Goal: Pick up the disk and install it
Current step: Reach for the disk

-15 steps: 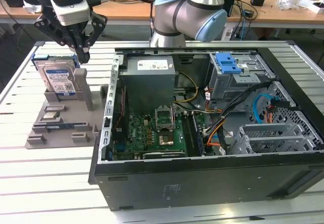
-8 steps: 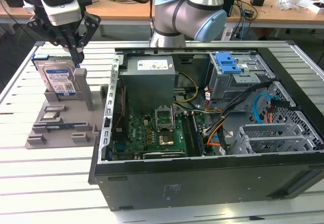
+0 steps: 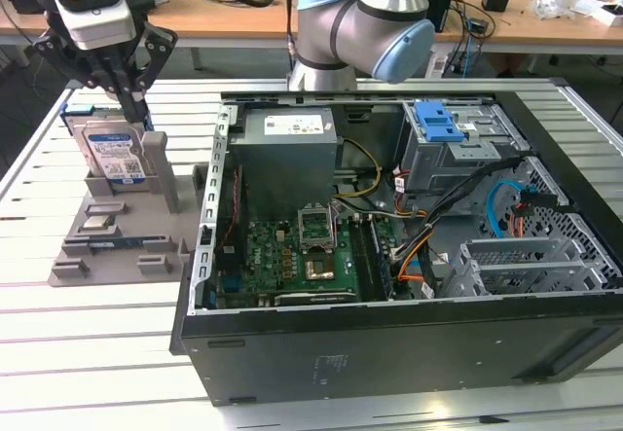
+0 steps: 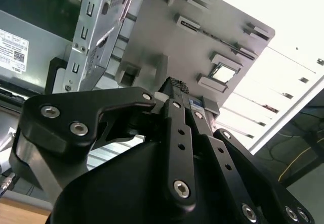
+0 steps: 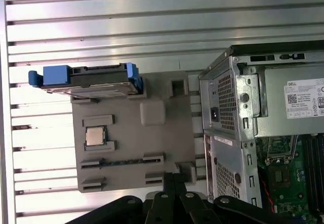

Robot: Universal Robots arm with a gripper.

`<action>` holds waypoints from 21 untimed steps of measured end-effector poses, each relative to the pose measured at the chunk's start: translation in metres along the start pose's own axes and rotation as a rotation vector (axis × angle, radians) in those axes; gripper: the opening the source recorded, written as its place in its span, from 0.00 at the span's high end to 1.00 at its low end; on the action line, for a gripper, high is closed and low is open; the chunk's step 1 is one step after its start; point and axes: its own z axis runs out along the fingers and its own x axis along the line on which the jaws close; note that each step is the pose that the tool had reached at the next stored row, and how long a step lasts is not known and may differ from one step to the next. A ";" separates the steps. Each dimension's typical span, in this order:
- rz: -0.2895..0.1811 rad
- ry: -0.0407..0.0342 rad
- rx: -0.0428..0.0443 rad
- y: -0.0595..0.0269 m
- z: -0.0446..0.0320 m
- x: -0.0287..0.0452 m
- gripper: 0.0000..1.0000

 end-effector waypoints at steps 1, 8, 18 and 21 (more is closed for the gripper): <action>0.000 -0.0001 0.0000 -0.0001 0.0000 0.0027 0.89; 0.000 0.0000 0.0001 0.0005 -0.0003 0.0275 0.89; 0.000 -0.0001 0.0000 0.0029 -0.0005 0.0570 0.89; 0.000 0.0000 0.0000 0.0039 -0.0004 0.0651 0.89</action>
